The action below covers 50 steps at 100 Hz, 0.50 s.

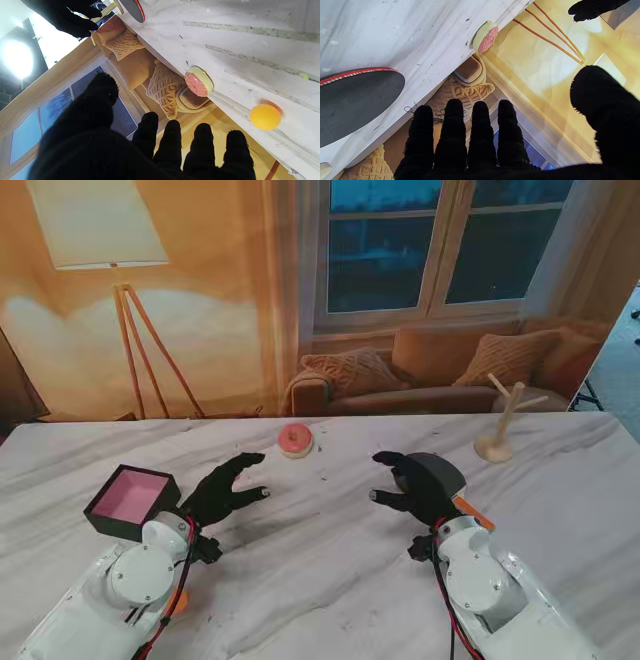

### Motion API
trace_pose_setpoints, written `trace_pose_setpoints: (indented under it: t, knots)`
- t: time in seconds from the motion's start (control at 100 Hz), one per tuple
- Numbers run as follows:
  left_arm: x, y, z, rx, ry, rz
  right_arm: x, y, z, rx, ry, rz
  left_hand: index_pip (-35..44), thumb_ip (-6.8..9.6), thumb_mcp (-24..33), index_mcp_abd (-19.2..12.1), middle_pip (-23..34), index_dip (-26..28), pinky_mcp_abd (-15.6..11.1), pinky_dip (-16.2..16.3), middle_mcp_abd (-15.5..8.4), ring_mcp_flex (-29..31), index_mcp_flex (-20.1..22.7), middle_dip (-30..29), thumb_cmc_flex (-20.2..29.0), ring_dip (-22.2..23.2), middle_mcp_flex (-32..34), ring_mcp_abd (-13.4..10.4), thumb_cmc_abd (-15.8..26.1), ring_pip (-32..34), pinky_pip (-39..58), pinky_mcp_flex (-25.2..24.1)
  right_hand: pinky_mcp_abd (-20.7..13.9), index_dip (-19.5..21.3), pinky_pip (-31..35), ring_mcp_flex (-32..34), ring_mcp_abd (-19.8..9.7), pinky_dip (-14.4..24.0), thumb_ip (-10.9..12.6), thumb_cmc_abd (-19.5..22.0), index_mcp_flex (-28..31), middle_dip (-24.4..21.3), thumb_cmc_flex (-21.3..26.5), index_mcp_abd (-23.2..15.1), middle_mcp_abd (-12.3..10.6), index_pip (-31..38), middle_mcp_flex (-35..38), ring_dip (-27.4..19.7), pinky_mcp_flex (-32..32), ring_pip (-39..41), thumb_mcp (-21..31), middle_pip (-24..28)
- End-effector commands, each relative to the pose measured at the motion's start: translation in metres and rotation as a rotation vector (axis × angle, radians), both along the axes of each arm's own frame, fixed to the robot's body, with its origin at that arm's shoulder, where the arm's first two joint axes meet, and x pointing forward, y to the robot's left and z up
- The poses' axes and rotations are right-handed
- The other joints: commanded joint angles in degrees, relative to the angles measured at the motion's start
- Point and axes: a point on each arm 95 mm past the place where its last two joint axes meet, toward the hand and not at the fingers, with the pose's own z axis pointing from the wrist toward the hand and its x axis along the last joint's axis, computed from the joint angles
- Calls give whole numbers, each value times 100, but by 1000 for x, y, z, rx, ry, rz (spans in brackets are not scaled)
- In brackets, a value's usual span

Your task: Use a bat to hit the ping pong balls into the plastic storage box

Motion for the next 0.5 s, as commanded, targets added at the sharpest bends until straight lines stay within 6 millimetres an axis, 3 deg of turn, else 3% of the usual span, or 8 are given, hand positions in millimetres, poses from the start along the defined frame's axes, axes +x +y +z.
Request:
trace_pose_setpoints:
  t: [0.0,0.2,0.49]
  knots:
    - [-1,-2,-1,0,10,-12,-1,2,-2,-3,12,5,-64,0,93,-173,-3,-53,-127,-53,-176,-30,-44,-87,-87,-79,96,-193,-3,-42,-72,9,-129,7,96,-65,-40,6,205,92,-211,-6,-144,51,-65,46,-119,-19,-38,3,-103,-7]
    - [-1,-4,-2,-6,18,-15,-2,2,-2,-1,15,7,-66,-6,84,-174,-2,-59,-84,-35,-159,-25,-54,-85,-83,-82,103,-176,-8,-38,-42,25,-128,-9,126,-61,-41,4,202,88,-187,-8,-147,50,-70,72,-111,-14,-41,12,-95,-13]
    - [1,-6,0,0,11,-7,0,-2,-1,-6,9,-3,-61,-22,-61,-174,66,-40,42,161,-28,132,-120,78,-119,99,133,45,10,135,128,107,-116,-19,189,-26,-27,13,199,64,-104,24,-147,56,-47,122,-62,5,-25,47,-76,13]
